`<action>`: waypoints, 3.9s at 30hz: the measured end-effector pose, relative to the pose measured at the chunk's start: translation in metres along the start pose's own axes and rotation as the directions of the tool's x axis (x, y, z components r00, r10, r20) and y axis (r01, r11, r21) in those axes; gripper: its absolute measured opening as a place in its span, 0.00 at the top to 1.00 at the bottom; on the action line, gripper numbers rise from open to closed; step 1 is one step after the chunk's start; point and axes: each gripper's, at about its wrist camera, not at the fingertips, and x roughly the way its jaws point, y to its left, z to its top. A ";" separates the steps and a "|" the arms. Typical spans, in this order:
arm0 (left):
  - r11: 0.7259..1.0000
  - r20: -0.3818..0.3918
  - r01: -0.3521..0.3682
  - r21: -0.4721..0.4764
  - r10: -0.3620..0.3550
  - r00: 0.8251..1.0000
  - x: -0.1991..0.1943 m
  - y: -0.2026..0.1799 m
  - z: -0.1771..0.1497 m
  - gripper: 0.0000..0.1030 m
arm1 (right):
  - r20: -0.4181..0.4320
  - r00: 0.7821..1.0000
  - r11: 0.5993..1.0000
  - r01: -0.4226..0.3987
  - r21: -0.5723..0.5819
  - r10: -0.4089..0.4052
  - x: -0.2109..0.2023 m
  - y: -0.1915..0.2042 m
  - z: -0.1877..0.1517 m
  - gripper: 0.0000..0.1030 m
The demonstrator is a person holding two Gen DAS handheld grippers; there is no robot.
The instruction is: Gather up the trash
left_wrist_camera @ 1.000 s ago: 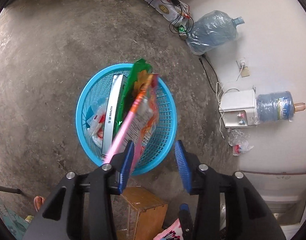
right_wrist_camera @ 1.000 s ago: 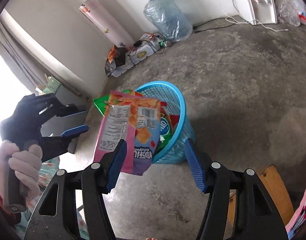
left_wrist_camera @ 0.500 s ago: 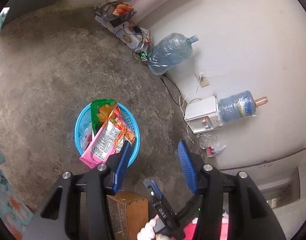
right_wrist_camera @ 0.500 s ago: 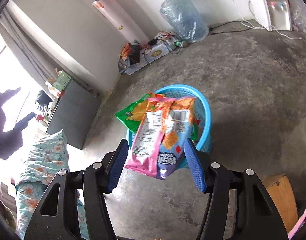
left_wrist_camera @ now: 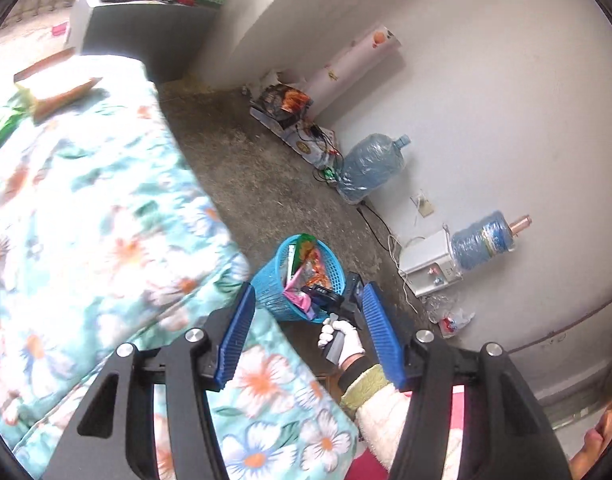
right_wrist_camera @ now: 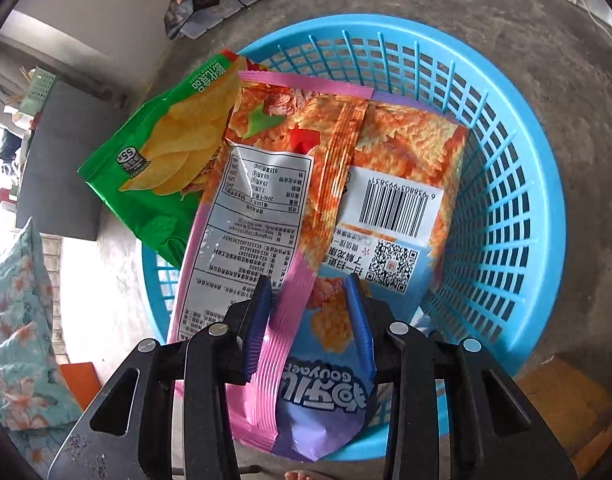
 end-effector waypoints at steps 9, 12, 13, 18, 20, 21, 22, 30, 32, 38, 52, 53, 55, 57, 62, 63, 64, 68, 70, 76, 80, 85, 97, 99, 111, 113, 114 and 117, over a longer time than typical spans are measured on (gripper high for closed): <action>0.994 0.111 0.006 -0.108 0.006 0.994 -0.063 0.048 -0.033 0.47 | -0.074 0.983 0.985 0.170 -0.014 -0.170 0.023 -0.002 0.034 0.67; 0.994 0.119 -0.010 -0.105 0.022 0.993 -0.072 0.054 -0.040 0.47 | -0.087 0.958 0.958 0.265 -0.106 -0.275 0.031 0.011 0.036 0.67; 0.994 0.120 -0.021 -0.104 0.034 0.992 -0.072 0.055 -0.040 0.47 | -0.088 0.943 0.943 0.307 -0.130 -0.320 0.033 0.013 0.036 0.67; 0.991 0.127 -0.035 -0.132 0.052 0.990 -0.084 0.071 -0.045 0.47 | -0.093 0.890 0.888 0.425 -0.177 -0.445 0.047 0.012 0.045 0.70; 0.989 0.134 -0.033 -0.147 0.053 0.990 -0.087 0.077 -0.045 0.47 | -0.093 0.873 0.870 0.455 -0.191 -0.478 0.054 0.013 0.052 0.72; 0.988 0.141 -0.033 -0.148 0.054 0.988 -0.089 0.079 -0.044 0.47 | -0.090 0.863 0.858 0.474 -0.200 -0.498 0.057 0.013 0.053 0.72; 0.989 0.145 -0.037 -0.146 0.058 0.988 -0.090 0.079 -0.043 0.47 | -0.084 0.847 0.839 0.499 -0.218 -0.525 0.063 0.020 0.056 0.72; 0.994 0.172 -0.032 -0.103 0.049 0.984 -0.106 0.071 -0.046 0.47 | 0.013 0.901 0.881 0.426 -0.209 -0.433 0.024 0.038 0.054 0.63; 0.996 0.184 -0.037 -0.082 0.052 0.982 -0.112 0.068 -0.049 0.46 | 0.052 0.926 0.905 0.377 -0.196 -0.374 0.005 0.037 0.051 0.59; 0.997 0.215 -0.054 -0.049 0.063 0.975 -0.131 0.055 -0.063 0.44 | 0.176 0.963 0.973 0.221 -0.073 -0.206 -0.074 0.024 0.047 0.58; 0.980 0.349 -0.176 0.087 0.136 0.927 -0.182 -0.017 -0.128 0.07 | 0.565 0.784 0.876 0.058 -0.480 0.258 -0.360 0.113 -0.161 0.08; 0.974 0.363 -0.209 0.081 0.167 0.917 -0.186 -0.022 -0.133 0.06 | 0.580 0.764 0.864 0.062 -0.500 0.281 -0.372 0.117 -0.178 0.08; 0.958 0.404 -0.283 0.054 0.238 0.883 -0.196 -0.030 -0.144 0.06 | 0.600 0.742 0.847 0.084 -0.525 0.298 -0.389 0.127 -0.209 0.08; 0.939 0.428 -0.343 0.007 0.307 0.850 -0.205 -0.034 -0.154 0.06 | 0.602 0.736 0.834 0.093 -0.544 0.311 -0.396 0.131 -0.233 0.08; 0.908 0.411 -0.413 -0.064 0.402 0.819 -0.216 -0.035 -0.180 0.05 | 0.530 0.789 0.785 0.102 -0.611 0.310 -0.388 0.146 -0.272 0.08; 0.902 0.413 -0.426 -0.072 0.416 0.810 -0.217 -0.035 -0.187 0.05 | 0.517 0.796 0.777 0.097 -0.622 0.315 -0.388 0.150 -0.278 0.08; 0.893 0.415 -0.443 -0.083 0.435 0.799 -0.218 -0.036 -0.193 0.05 | 0.512 0.795 0.770 0.093 -0.631 0.324 -0.391 0.151 -0.286 0.08; 0.833 0.412 -0.540 -0.125 0.538 0.735 -0.216 -0.036 -0.208 0.05 | 0.534 0.764 0.744 0.108 -0.660 0.363 -0.405 0.167 -0.308 0.08; 0.803 0.415 -0.578 -0.143 0.579 0.702 -0.215 -0.038 -0.215 0.05 | 0.554 0.751 0.731 0.143 -0.667 0.358 -0.408 0.173 -0.318 0.08; 0.750 0.447 -0.650 -0.123 0.627 0.639 -0.196 -0.046 -0.227 0.05 | 0.594 0.749 0.726 0.230 -0.649 0.294 -0.410 0.173 -0.345 0.08; 0.766 0.407 -0.631 -0.125 0.620 0.671 -0.180 -0.047 -0.230 0.05 | 0.607 0.756 0.722 0.276 -0.635 0.245 -0.407 0.163 -0.344 0.08; 0.759 0.411 -0.641 -0.114 0.623 0.665 -0.164 -0.059 -0.244 0.05 | 0.565 0.812 0.698 0.321 -0.640 0.145 -0.388 0.154 -0.343 0.08; 0.718 0.244 -0.689 -0.101 0.689 0.682 -0.128 -0.056 -0.259 0.05 | 0.468 0.881 0.669 0.309 -0.675 0.065 -0.365 0.131 -0.354 0.08; 0.715 0.235 -0.692 -0.096 0.692 0.683 -0.125 -0.058 -0.258 0.05 | 0.470 0.881 0.670 0.317 -0.671 0.054 -0.366 0.128 -0.353 0.08; 0.728 0.206 -0.681 -0.080 0.680 0.704 -0.115 -0.065 -0.254 0.05 | 0.475 0.880 0.669 0.334 -0.664 0.032 -0.368 0.121 -0.348 0.08; 0.731 0.215 -0.679 -0.074 0.676 0.705 -0.115 -0.069 -0.253 0.05 | 0.477 0.878 0.669 0.340 -0.661 0.026 -0.368 0.120 -0.346 0.08; 0.732 0.220 -0.678 -0.071 0.674 0.705 -0.115 -0.071 -0.252 0.05 | 0.478 0.878 0.670 0.340 -0.660 0.026 -0.369 0.120 -0.346 0.08; 0.734 0.230 -0.676 -0.064 0.670 0.706 -0.114 -0.075 -0.251 0.05 | 0.482 0.876 0.674 0.340 -0.656 0.026 -0.371 0.118 -0.345 0.08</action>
